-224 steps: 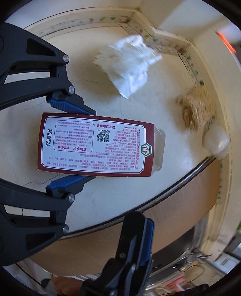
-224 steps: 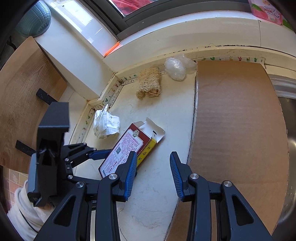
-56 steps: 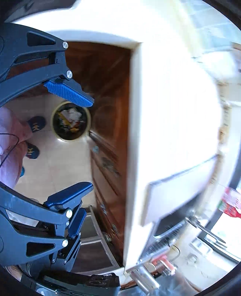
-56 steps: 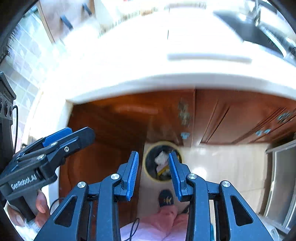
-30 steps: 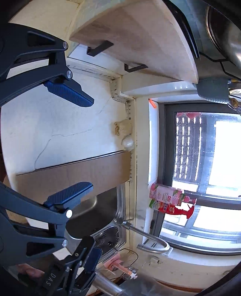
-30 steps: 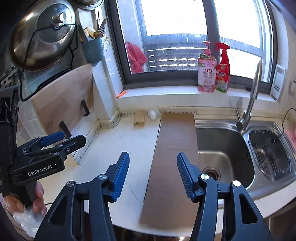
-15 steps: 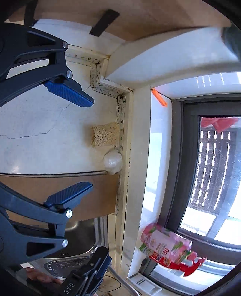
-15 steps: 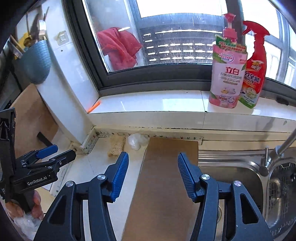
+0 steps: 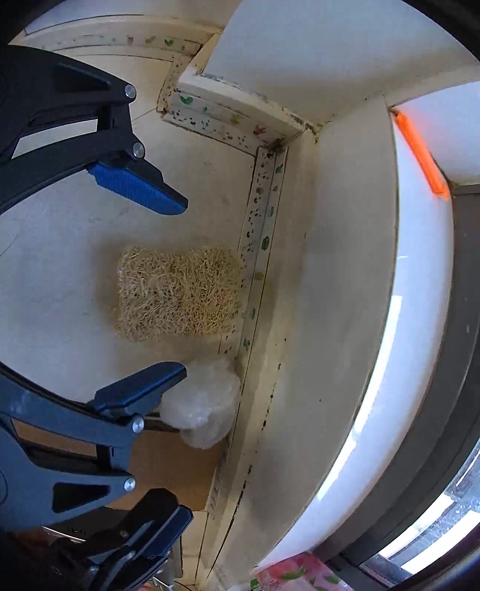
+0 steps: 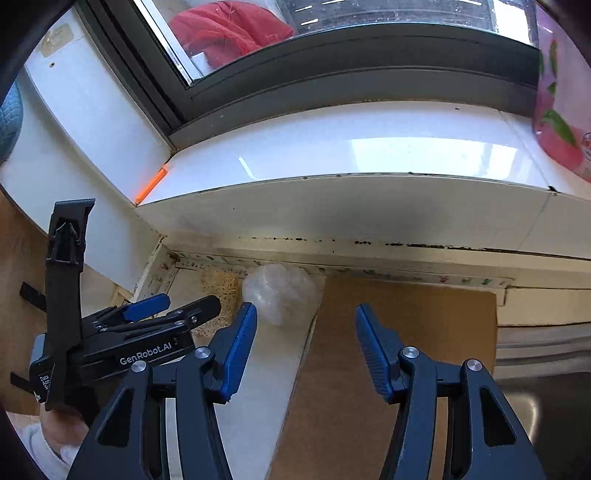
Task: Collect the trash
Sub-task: 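Grasp the loofah sponge with the left tool while the right tool grasps the clear plastic bag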
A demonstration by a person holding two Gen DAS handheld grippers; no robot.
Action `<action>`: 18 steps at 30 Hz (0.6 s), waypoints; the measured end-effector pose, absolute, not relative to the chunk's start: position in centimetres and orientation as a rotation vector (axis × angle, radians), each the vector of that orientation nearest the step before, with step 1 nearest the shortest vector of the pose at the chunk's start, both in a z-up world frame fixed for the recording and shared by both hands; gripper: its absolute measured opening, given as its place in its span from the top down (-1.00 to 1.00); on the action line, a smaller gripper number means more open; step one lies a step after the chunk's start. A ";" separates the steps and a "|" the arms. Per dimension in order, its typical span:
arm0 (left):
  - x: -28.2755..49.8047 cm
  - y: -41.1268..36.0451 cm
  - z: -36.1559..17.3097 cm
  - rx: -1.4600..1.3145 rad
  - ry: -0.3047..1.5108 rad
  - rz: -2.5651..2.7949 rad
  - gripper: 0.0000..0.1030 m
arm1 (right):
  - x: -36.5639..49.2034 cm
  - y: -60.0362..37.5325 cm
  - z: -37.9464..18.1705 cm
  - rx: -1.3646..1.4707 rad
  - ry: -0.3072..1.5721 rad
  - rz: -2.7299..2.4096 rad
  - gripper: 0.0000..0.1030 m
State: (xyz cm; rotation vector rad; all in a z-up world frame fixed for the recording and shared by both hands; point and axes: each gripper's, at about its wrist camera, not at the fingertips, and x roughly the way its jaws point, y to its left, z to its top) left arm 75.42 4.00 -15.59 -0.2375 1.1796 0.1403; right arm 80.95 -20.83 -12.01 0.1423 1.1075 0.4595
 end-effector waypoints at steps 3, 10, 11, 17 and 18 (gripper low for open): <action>76.2 4.3 -17.3 -0.237 1.198 0.151 -0.46 | 81.0 -19.4 -13.5 0.133 1.109 0.473 -0.09; 76.1 5.5 -20.0 -0.242 1.220 0.186 0.08 | 81.5 -17.5 -16.3 0.141 1.120 0.499 -0.09; 76.0 5.6 -20.1 -0.237 1.221 0.187 0.10 | 81.6 -17.2 -16.7 0.140 1.122 0.503 -0.09; 74.8 6.4 -20.7 -0.246 1.209 0.179 0.37 | 81.3 -15.5 -17.5 0.115 1.113 0.530 -0.09; 74.6 6.6 -20.7 -0.248 1.202 0.185 0.38 | 81.4 -15.1 -17.6 0.111 1.109 0.535 -0.12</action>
